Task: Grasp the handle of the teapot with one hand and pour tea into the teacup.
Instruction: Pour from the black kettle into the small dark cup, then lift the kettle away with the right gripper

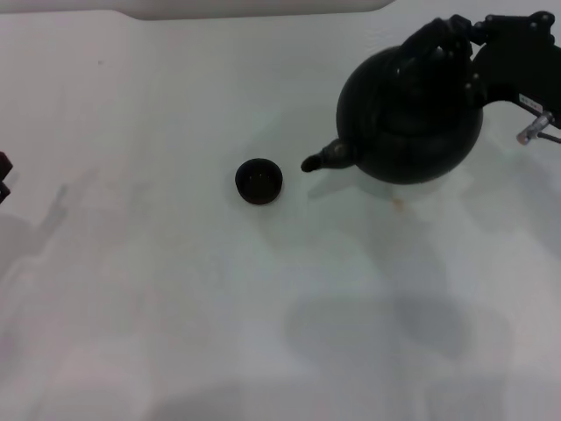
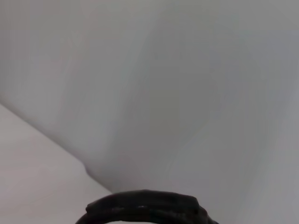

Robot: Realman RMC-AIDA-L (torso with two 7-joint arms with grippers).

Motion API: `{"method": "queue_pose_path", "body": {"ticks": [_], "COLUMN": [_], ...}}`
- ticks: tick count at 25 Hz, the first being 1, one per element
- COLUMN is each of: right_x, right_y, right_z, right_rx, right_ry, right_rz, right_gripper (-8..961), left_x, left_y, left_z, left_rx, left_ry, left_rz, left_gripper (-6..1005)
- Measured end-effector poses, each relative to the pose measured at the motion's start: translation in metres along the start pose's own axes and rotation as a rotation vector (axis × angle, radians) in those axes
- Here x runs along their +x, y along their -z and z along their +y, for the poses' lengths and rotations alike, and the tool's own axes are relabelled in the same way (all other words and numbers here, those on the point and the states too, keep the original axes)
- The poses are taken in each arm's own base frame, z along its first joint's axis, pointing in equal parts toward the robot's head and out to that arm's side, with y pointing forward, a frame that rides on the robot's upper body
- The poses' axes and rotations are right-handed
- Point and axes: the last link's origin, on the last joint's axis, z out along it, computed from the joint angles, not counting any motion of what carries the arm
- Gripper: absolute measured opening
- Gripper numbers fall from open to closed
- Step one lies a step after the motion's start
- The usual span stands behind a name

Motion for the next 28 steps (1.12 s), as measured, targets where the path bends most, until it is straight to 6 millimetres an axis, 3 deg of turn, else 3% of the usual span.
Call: {"method": "queue_pose_path", "body": {"ticks": [12, 28], "right_x": [-0.017, -0.019], "right_y": [-0.015, -0.018], "right_z": [0.017, 0.039], "right_rx": [0.123, 0.170], "right_ry": [0.057, 0.123], "right_rz": [-0.022, -0.013], "right_gripper": [111, 112], "left_x": [-0.004, -0.003], "left_y": [0.001, -0.004], "left_z": [0.001, 0.002], "left_rx": [0.009, -0.006], "left_ry": [0.002, -0.005], "left_rz": [-0.016, -0.012], "left_gripper": [754, 755]}}
